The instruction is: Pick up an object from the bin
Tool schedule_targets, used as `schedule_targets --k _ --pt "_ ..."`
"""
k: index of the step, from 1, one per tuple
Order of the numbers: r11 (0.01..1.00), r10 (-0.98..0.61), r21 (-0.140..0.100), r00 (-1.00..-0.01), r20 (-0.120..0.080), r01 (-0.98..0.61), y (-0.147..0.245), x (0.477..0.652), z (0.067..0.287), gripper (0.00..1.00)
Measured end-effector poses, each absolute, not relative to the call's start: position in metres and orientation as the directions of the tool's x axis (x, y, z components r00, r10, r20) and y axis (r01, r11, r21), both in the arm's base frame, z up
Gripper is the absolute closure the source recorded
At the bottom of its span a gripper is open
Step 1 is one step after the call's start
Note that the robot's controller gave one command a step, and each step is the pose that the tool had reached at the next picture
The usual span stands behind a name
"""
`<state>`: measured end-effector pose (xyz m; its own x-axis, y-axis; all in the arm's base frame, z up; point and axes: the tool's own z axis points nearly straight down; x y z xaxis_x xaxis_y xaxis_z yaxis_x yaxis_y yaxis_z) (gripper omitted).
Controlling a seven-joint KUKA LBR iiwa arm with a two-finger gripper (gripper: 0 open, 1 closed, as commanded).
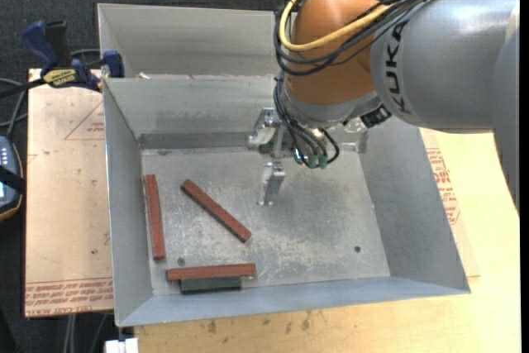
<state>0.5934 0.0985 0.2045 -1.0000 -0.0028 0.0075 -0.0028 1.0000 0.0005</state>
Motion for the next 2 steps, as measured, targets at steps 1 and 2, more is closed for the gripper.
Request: schedule_targets --k 1,2 --pt "1.000 -0.001 0.001 -1.000 -0.001 -0.001 0.098 0.595 0.209 0.00" --pt "0.998 0.061 0.002 -0.998 -0.006 0.060 0.112 0.596 0.146 0.00"
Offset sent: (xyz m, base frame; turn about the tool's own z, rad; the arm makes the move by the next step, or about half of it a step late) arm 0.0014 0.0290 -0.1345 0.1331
